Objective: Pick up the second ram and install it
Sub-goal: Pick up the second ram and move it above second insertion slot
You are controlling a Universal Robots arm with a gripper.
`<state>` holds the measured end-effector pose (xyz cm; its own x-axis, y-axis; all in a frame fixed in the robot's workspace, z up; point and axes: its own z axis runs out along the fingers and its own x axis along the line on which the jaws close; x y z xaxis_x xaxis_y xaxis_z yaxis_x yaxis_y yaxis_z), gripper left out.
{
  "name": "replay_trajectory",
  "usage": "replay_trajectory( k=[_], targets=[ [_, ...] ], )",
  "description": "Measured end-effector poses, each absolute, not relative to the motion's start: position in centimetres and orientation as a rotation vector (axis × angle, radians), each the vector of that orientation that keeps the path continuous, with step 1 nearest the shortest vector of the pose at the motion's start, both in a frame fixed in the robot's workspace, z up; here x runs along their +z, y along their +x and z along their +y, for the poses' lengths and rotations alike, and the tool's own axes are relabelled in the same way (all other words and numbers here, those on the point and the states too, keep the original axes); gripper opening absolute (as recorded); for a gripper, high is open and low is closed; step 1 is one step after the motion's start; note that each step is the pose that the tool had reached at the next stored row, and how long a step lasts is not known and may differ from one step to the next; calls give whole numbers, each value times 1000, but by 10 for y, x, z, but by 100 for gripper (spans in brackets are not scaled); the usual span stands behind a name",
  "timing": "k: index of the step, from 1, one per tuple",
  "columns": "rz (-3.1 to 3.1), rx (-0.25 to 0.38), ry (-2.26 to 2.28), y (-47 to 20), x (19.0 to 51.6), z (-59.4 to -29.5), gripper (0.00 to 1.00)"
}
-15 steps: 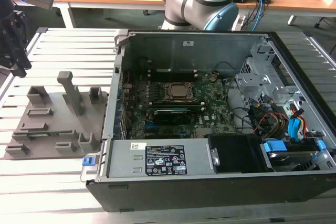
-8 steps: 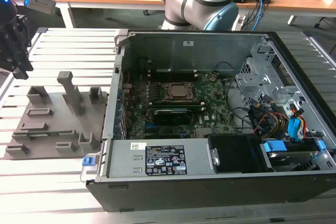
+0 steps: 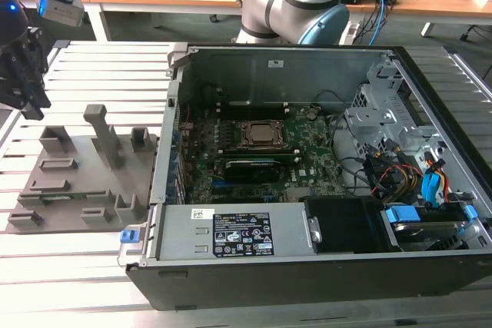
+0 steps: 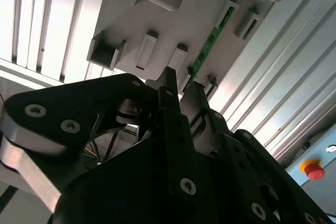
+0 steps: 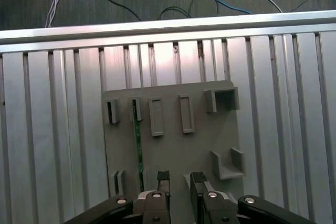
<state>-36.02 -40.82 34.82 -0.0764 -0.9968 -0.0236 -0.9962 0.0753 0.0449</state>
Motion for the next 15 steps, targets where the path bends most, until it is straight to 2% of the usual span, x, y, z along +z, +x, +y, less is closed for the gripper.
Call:
replay_trajectory(
  k=[15],
  targets=[
    [-2292, -77, 2127, -360, 325, -418, 30]
  ],
)
